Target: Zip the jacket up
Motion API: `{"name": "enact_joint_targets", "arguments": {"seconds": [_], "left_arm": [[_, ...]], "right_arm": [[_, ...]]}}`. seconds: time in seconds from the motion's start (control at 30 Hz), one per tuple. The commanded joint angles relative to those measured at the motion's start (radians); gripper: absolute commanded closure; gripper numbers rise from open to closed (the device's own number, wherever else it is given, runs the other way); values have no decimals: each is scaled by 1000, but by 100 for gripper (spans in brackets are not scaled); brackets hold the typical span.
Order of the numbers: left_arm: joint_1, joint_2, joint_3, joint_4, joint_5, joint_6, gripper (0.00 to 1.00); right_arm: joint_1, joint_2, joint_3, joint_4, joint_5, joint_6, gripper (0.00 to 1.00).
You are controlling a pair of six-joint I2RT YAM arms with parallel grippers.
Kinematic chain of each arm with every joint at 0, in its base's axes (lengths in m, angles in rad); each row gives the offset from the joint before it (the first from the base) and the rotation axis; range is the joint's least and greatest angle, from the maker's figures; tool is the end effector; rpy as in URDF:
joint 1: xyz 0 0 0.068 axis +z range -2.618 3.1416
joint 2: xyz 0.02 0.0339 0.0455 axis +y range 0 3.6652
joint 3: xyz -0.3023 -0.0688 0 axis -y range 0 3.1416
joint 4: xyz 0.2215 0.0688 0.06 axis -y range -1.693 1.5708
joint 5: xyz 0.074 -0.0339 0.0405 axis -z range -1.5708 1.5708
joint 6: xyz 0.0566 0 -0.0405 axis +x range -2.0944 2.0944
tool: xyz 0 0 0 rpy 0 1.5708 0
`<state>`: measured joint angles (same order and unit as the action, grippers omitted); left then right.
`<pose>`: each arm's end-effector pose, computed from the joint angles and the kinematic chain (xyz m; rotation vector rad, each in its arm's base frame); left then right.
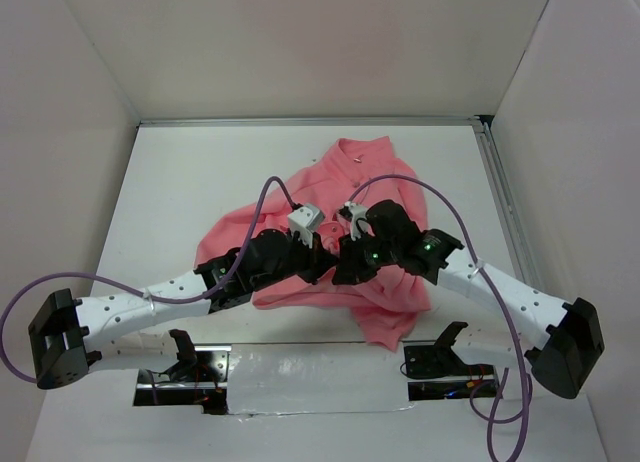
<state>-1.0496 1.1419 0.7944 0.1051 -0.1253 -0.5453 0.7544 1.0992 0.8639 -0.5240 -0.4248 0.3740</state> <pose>0.1303 -0.2127 0.3382 0.3897 1.8927 -0.9966 0.1320 0.1561 0.3031 -0.6947 2.3926 1.0220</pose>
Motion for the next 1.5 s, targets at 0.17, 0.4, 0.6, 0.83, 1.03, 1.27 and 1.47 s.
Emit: {"name": "enact_joint_targets", "arguments": {"seconds": [0.17,0.4,0.6,0.83,1.03,1.27,1.47], "left_arm": [[-12,-21,-12,65,64,30,100],[-10,-28,-27,82,73,48,100],[-10,-28,-37,88,58,77,100],[-12,-27,-40,97,73,105,100],[-10,-33,-43,119,157,114,100],[-10,-13,5,19,131,33,52],[-10,-36,5,-44,64,-56,24]], "right_arm": [[-13,-10,38,153,-28,26,85],[-18,-34,47,50,20,23,100],[-43,-120,30,-28,92,-11,100],[-81,-171,-5,-71,72,-67,100],[-81,-134,-57,59,-81,-124,100],[-81,-113,-54,120,-92,-118,100],[-89,-160,-94,168,-100,-69,100]]}}
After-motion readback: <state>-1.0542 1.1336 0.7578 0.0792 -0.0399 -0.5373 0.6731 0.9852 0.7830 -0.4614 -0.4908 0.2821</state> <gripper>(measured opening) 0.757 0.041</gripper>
